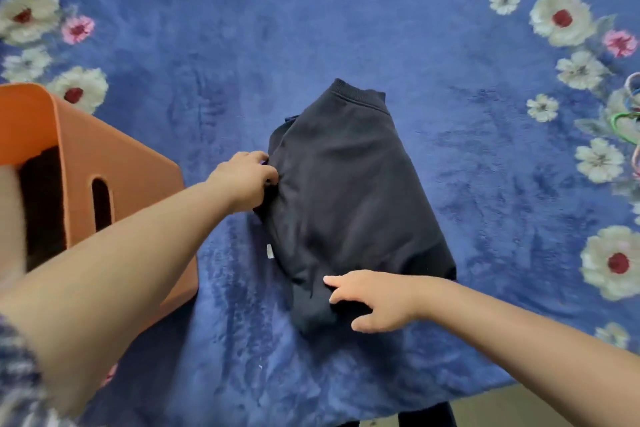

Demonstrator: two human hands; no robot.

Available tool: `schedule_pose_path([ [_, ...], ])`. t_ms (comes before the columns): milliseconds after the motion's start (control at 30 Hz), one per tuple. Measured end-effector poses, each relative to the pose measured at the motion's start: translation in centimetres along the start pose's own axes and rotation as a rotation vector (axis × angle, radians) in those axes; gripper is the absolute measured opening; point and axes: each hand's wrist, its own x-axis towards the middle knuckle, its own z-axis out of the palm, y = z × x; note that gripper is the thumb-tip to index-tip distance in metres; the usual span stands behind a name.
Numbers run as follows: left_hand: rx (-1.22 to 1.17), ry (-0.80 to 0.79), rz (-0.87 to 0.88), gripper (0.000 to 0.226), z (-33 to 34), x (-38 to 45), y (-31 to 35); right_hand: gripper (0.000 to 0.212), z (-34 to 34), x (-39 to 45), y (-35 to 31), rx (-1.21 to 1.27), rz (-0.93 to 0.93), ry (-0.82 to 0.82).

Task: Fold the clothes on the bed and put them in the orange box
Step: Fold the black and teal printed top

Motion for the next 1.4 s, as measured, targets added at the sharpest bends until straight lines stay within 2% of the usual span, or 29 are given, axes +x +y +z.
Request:
schedule_pose_path([
  [67, -0.322, 0.038, -0.119, 0.025, 0.8, 0.5, 1.0, 0.036, -0.8, -1.0, 0.3, 0.168, 0.052, 0.196],
  [133, -0.51, 0.08, -0.195, 0.012, 1.3, 0.7, 1.9, 0.031, -2.4, -1.7, 1.0, 0.253, 0.079, 0.634],
  [200, -0.589, 0.139, -0.274, 0.012, 1.5, 0.8, 2.5, 0.032, -4.0, -2.0, 2.5, 0.085, 0.077, 1.036],
  [233, -0.562, 0.171, -0.292, 0.014, 1.5, 0.8, 2.7, 0.036, -4.7, -1.8, 3.3, -0.015, 0.111, 1.117],
  [333, -0.461, 0.341, -0.23, 0.023, 1.8, 1.0, 3.1, 0.053, -7.3, -0.1, 4.0, -0.272, 0.216, 1.064],
  [467, -0.531, 0.52, -0.201, 0.033, 1.8, 1.6, 3.2, 0.058, -11.1, 3.1, 3.5, -0.384, 0.371, 0.85],
  [567, -0.552, 0.545, -0.234, 0.038, 2.9, 2.0, 3.0, 0.057, -12.8, 5.5, 4.6, -0.379, 0.481, 0.757],
  [667, -0.544, 0.45, -0.315, 0.044, 4.3, 2.5, 2.8, 0.056, -12.3, 7.1, 6.1, -0.356, 0.516, 0.711],
  [867, -0.503, 0.297, -0.355, 0.042, 4.1, 3.7, 2.3, 0.058, -12.2, 7.4, 7.4, -0.25, 0.414, 0.743],
  [967, -0.534, 0.346, -0.362, 0.03, 1.9, 4.1, 2.0, 0.086, -11.2, 5.1, 6.8, -0.061, 0.293, 0.902],
  [1033, -0.577, 0.422, -0.302, 0.042, 0.0, 4.4, 2.1, 0.096, -9.0, 3.0, 6.4, 0.058, 0.359, 1.02],
  [1067, -0.583, 0.403, -0.233, 0.054, -0.8, 4.9, 2.2, 0.095, -7.4, 2.1, 6.4, 0.13, 0.411, 1.054],
  [1133, -0.572, 0.257, -0.084, 0.074, -2.1, 6.3, 2.4, 0.094, -5.0, 0.6, 6.2, 0.346, 0.541, 1.003],
  [1200, -0.597, 0.051, -0.032, 0.079, -3.1, 7.4, 2.7, 0.106, -4.0, -0.3, 6.6, 0.548, 0.694, 0.883],
  [1267, -0.614, -0.087, -0.088, 0.075, -3.6, 8.0, 2.9, 0.104, -4.3, -0.6, 7.5, 0.724, 0.716, 0.831],
  [1333, -0.691, -0.208, -0.135, 0.067, -3.7, 7.8, 3.0, 0.077, -5.2, -0.7, 8.1, 0.873, 0.639, 0.827],
  [1400, -0.84, -0.353, -0.164, 0.068, -3.4, 6.8, 2.9, 0.049, -6.6, -1.2, 8.0, 0.809, 0.598, 0.819],
])
